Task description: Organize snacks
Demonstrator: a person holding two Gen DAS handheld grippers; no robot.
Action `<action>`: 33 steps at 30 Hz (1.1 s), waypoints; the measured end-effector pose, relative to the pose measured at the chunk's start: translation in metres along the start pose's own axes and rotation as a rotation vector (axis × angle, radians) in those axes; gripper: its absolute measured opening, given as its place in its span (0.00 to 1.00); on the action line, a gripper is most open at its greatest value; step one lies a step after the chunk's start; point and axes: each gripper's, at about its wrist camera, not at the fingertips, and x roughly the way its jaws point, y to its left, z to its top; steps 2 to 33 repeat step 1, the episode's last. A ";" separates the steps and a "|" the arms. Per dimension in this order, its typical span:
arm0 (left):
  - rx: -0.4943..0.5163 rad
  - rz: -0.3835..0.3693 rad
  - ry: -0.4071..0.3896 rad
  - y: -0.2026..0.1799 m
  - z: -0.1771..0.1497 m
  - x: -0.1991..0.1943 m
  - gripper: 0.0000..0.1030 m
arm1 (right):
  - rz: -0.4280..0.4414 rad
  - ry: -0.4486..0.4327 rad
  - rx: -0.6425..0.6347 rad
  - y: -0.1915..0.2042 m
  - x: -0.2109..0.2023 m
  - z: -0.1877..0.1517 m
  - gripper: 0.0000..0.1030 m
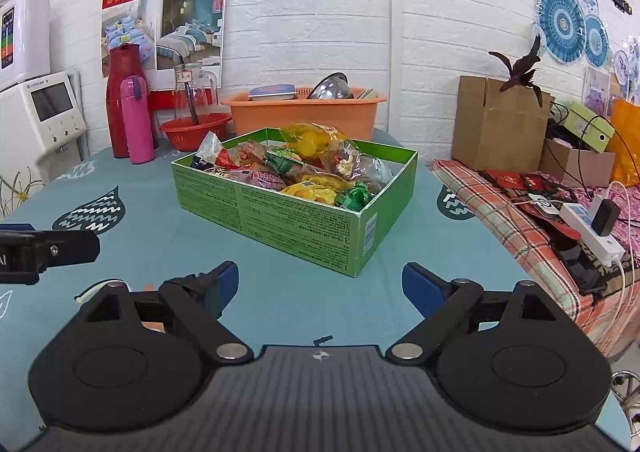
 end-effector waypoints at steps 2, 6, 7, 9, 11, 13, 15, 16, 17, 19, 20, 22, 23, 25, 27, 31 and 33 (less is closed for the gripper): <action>0.005 0.002 -0.002 -0.001 0.000 -0.001 1.00 | -0.001 -0.001 0.000 0.000 0.000 0.000 1.00; 0.005 0.002 -0.002 -0.001 0.000 -0.001 1.00 | -0.001 -0.001 0.000 0.000 0.000 0.000 1.00; 0.005 0.002 -0.002 -0.001 0.000 -0.001 1.00 | -0.001 -0.001 0.000 0.000 0.000 0.000 1.00; 0.005 0.002 -0.002 -0.001 0.000 -0.001 1.00 | -0.001 -0.001 0.000 0.000 0.000 0.000 1.00; 0.005 0.002 -0.002 -0.001 0.000 -0.001 1.00 | -0.001 -0.001 0.000 0.000 0.000 0.000 1.00; 0.005 0.002 -0.002 -0.001 0.000 -0.001 1.00 | -0.001 -0.001 0.000 0.000 0.000 0.000 1.00; 0.005 0.002 -0.002 -0.001 0.000 -0.001 1.00 | -0.001 -0.001 0.000 0.000 0.000 0.000 1.00; 0.005 0.002 -0.002 -0.001 0.000 -0.001 1.00 | -0.001 -0.001 0.000 0.000 0.000 0.000 1.00; 0.005 0.002 -0.002 -0.001 0.000 -0.001 1.00 | -0.001 -0.001 0.000 0.000 0.000 0.000 1.00; 0.005 0.002 -0.002 -0.001 0.000 -0.001 1.00 | -0.001 -0.001 0.000 0.000 0.000 0.000 1.00; 0.005 0.002 -0.002 -0.001 0.000 -0.001 1.00 | -0.001 -0.001 0.000 0.000 0.000 0.000 1.00; 0.005 0.002 -0.002 -0.001 0.000 -0.001 1.00 | -0.001 -0.001 0.000 0.000 0.000 0.000 1.00; 0.005 0.002 -0.002 -0.001 0.000 -0.001 1.00 | -0.001 -0.001 0.000 0.000 0.000 0.000 1.00; 0.005 0.002 -0.002 -0.001 0.000 -0.001 1.00 | -0.001 -0.001 0.000 0.000 0.000 0.000 1.00; 0.005 0.002 -0.002 -0.001 0.000 -0.001 1.00 | -0.001 -0.001 0.000 0.000 0.000 0.000 1.00; 0.005 0.002 -0.002 -0.001 0.000 -0.001 1.00 | -0.001 -0.001 0.000 0.000 0.000 0.000 1.00; 0.005 0.002 -0.002 -0.001 0.000 -0.001 1.00 | -0.001 -0.001 0.000 0.000 0.000 0.000 1.00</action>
